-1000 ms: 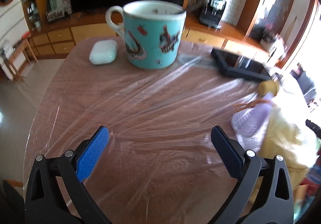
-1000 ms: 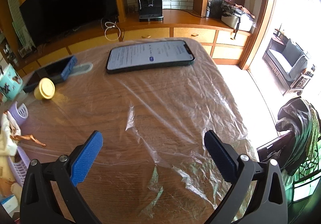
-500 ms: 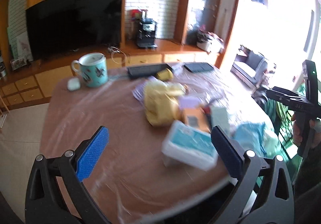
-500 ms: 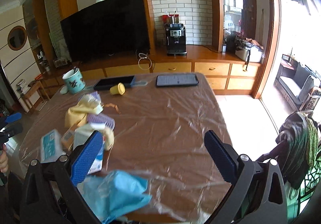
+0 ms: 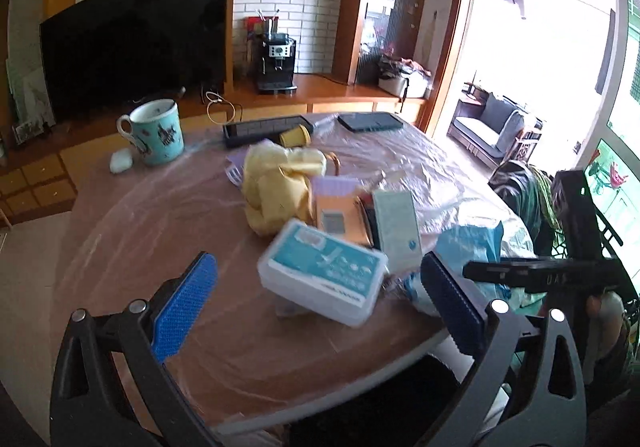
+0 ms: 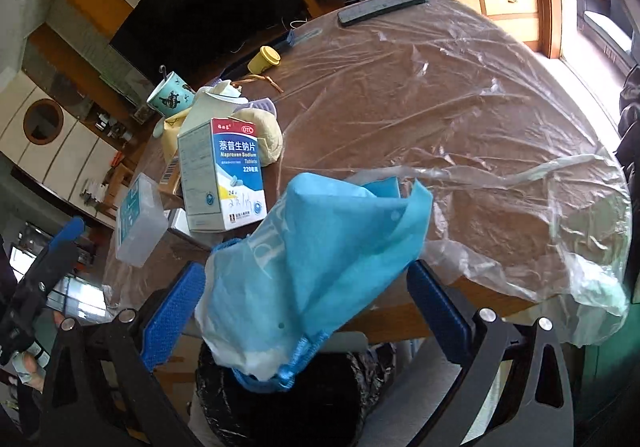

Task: Collect trash
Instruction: 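Grasp the yellow paper bag with the left tool while the right tool grasps the blue cloth bag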

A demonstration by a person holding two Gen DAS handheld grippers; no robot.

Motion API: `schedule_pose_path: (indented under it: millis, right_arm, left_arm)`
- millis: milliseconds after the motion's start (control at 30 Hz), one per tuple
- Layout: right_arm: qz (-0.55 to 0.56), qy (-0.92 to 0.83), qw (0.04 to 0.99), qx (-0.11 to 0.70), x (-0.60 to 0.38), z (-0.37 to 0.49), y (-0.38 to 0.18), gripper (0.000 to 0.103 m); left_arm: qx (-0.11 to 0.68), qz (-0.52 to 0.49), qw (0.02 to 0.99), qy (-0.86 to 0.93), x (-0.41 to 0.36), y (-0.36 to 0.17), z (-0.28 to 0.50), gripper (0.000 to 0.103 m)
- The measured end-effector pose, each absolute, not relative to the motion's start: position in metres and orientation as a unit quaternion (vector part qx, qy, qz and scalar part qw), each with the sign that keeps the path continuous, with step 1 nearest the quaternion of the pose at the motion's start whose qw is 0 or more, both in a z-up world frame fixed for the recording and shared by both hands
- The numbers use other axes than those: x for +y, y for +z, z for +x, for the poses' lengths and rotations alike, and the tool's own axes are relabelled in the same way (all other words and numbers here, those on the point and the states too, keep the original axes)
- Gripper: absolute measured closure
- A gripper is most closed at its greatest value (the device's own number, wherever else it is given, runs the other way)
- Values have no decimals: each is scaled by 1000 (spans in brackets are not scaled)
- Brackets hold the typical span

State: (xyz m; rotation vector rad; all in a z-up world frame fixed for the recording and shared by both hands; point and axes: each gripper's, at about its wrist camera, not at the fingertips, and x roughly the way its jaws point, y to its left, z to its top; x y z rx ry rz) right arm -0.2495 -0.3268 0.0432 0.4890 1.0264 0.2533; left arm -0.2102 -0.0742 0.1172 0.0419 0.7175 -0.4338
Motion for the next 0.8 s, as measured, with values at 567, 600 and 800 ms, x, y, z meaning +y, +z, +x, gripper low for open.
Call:
schedule_pose_path:
  millis: [567,600,800]
  right_arm:
    - [121,119,862,478,-300,-198,44,20]
    - [127,124,860,479,-301,-199,42,21]
    - [179,157,848,473,-312,-202,35,37]
  left_arm:
    - [535,-20,798,-277,-85,42,-35,2]
    - [538,-20,797,-274,-84,38,-33,2]
    - [551,-38,781,-293,-79,24,-34,33]
